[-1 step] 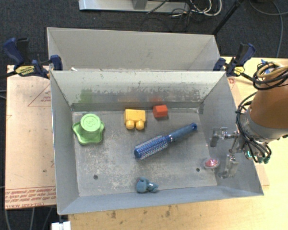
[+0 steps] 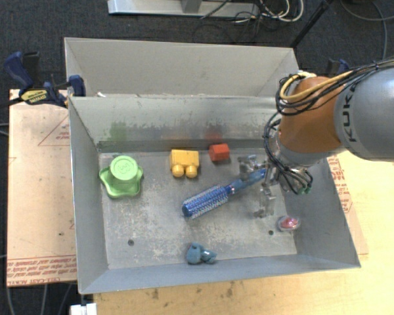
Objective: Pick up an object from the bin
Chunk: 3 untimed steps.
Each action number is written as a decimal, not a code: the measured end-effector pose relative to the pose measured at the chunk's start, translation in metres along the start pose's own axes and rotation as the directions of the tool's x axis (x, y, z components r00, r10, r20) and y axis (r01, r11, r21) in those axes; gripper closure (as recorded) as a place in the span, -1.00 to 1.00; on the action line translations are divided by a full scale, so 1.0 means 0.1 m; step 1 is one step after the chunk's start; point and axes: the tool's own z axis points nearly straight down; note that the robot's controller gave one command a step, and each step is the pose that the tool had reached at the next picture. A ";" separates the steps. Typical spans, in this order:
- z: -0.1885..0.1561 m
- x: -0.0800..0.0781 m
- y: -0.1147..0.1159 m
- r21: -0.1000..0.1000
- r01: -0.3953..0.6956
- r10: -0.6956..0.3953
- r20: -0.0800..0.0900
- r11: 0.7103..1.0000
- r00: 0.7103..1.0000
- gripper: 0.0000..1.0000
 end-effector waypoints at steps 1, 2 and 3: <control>0.17 -0.38 1.01 -0.003 0.041 -0.041 0.001 0.999 0.999 -1.00; 0.17 -0.37 0.95 0.001 0.034 -0.034 -0.002 0.999 0.999 1.00; -1.29 -0.18 1.09 0.003 0.164 -0.164 0.005 0.986 0.986 1.00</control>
Offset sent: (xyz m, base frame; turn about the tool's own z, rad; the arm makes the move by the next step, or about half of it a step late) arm 0.0164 0.0995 -0.0164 -0.0324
